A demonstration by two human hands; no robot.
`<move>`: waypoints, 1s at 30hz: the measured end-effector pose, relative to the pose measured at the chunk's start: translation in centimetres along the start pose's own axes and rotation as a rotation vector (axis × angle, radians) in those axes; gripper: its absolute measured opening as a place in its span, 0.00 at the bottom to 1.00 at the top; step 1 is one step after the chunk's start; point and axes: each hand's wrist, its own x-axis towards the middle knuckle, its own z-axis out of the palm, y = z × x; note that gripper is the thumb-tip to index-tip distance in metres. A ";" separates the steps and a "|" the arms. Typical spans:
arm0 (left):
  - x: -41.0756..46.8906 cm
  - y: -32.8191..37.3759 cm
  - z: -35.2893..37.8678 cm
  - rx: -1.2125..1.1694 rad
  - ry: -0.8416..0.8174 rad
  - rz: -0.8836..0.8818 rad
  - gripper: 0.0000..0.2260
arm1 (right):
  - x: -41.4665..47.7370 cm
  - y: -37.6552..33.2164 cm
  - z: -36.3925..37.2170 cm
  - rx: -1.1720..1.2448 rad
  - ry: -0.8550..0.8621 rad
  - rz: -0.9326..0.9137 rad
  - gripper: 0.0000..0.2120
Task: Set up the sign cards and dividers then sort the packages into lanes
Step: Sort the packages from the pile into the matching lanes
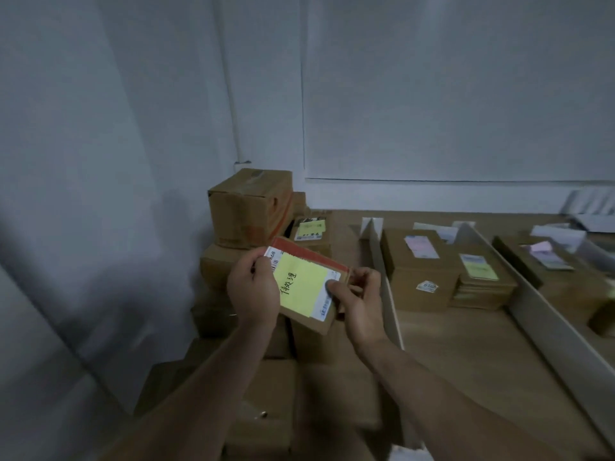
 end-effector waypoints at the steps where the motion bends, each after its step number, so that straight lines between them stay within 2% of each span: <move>1: -1.0 0.6 1.3 -0.022 -0.021 -0.017 0.11 | -0.3 -0.5 -1.9 -0.013 0.020 -0.007 0.30; 3: -3.2 1.8 4.0 -0.064 -0.056 -0.045 0.10 | -0.7 -1.3 -5.7 -0.033 0.039 -0.012 0.45; 5: -5.3 2.8 6.7 -0.095 -0.076 -0.055 0.09 | -0.9 -1.9 -9.4 -0.042 0.049 -0.005 0.46; 7: -7.4 3.7 9.3 -0.123 -0.108 -0.075 0.08 | -1.2 -2.6 -13.0 -0.042 0.028 0.025 0.40; 10: -10.4 4.8 12.7 -0.131 -0.146 -0.114 0.08 | -1.4 -3.3 -17.7 -0.015 0.024 0.055 0.18; 12: -12.0 5.5 14.5 -0.133 -0.184 -0.129 0.12 | -1.5 -3.3 -20.2 0.015 0.060 0.068 0.12; 16: -14.2 5.7 17.8 -0.087 -0.268 -0.194 0.25 | -1.2 -2.6 -23.5 0.056 0.127 0.104 0.19; 17: -14.5 5.4 18.7 -0.091 -0.297 -0.220 0.25 | -1.0 -2.4 -24.0 0.071 0.138 0.111 0.18; 19: -15.0 4.6 20.2 -0.082 -0.365 -0.247 0.18 | -0.4 -1.9 -24.9 0.091 0.166 0.134 0.17; 21: -15.2 3.6 21.5 -0.066 -0.435 -0.255 0.13 | 0.4 -1.5 -25.6 0.093 0.196 0.154 0.21; 26: -14.0 0.6 24.5 -0.066 -0.515 -0.284 0.20 | 2.6 0.3 -26.2 0.018 0.242 0.214 0.26; 30: -12.5 -0.9 26.6 -0.055 -0.611 -0.299 0.23 | 5.3 1.4 -25.9 -0.018 0.259 0.257 0.24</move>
